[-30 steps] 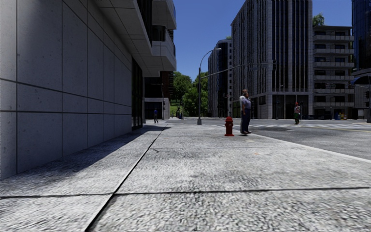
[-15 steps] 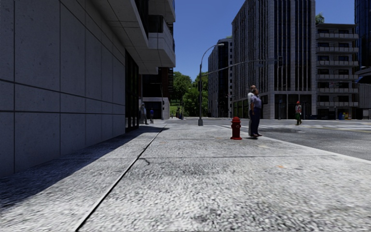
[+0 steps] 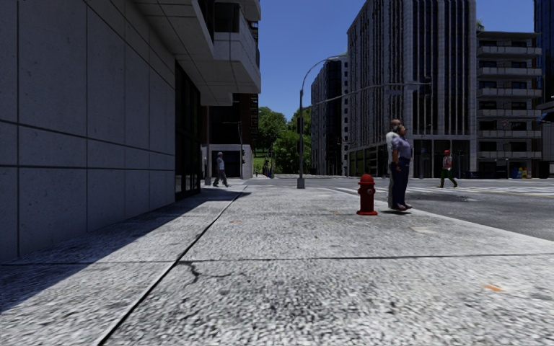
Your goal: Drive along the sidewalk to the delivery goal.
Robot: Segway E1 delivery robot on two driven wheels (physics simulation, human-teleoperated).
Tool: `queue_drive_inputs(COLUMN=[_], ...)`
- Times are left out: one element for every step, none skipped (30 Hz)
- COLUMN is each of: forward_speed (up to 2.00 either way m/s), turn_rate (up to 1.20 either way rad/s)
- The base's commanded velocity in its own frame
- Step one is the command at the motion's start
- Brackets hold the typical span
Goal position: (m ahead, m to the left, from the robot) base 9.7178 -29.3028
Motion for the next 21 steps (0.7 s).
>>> queue_drive_inputs(forward_speed=[2.0, 2.0, 2.0, 2.0, 2.0, 2.0, 2.0, 2.0, 2.0, 2.0, 2.0, 2.0, 2.0, 2.0, 2.0, 2.0, 2.0, 2.0, 2.0, 2.0, 2.0], turn_rate=[0.0, 0.0, 0.0, 0.0, 0.0, 0.0, 0.0, 0.0, 0.0, 0.0, 0.0, 0.0, 0.0, 0.0, 0.0, 0.0, 0.0, 0.0, 0.0, 0.0, 0.0])
